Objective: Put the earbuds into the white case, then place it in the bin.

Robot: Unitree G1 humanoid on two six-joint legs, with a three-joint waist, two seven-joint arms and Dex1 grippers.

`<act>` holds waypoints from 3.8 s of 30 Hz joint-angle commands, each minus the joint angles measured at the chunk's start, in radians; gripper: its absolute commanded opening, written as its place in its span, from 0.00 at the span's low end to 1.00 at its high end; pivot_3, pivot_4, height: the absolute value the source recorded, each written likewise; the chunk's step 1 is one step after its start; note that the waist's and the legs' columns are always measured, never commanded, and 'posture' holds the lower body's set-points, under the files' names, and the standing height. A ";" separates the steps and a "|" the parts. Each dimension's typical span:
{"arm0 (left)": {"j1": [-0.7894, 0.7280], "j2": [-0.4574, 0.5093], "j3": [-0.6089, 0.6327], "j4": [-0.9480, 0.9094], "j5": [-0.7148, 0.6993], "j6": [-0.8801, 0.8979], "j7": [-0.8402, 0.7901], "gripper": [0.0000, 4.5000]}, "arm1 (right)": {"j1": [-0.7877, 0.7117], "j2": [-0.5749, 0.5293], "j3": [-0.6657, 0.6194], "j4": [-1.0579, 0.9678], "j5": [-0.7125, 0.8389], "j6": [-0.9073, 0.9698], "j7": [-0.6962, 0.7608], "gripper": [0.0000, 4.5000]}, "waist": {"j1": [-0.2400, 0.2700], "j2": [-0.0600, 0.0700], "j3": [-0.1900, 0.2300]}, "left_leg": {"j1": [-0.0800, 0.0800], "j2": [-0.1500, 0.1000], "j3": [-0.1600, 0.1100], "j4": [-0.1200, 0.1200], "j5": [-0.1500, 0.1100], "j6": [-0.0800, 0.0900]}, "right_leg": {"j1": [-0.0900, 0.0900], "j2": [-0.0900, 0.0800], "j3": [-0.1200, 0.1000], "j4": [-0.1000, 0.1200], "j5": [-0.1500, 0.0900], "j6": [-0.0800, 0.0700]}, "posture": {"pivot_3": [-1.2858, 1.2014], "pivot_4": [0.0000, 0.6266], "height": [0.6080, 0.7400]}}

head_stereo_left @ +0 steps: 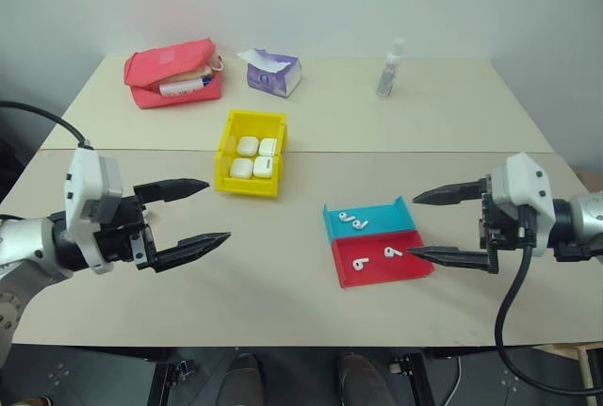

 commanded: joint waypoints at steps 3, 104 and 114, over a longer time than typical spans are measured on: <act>0.003 0.016 0.050 -0.003 -0.041 0.042 0.041 1.00 | -0.001 0.013 -0.020 -0.027 0.023 -0.007 -0.013 1.00 | 0.000 0.000 0.000 | 0.000 0.000 0.000 0.000 0.000 0.000 | 0.000 0.000 0.000 0.000 0.000 0.000 | 0.52 0.24 1.00; -0.949 0.013 -0.888 1.178 0.855 0.613 0.076 0.62 | 0.034 0.085 0.008 -0.105 0.060 0.075 -0.165 1.00 | 0.015 -0.002 0.000 | -0.003 -0.002 -0.006 0.003 0.000 0.000 | 0.000 0.000 -0.005 0.004 0.000 0.000 | 0.52 0.24 1.00; -0.691 -0.062 -0.248 0.656 0.699 0.476 0.252 0.62 | 0.001 0.092 0.025 -0.074 0.039 0.058 -0.156 1.00 | 0.005 -0.003 0.000 | -0.007 -0.001 -0.008 0.004 0.001 0.000 | -0.001 -0.001 -0.008 0.004 0.000 0.000 | 0.52 0.24 1.00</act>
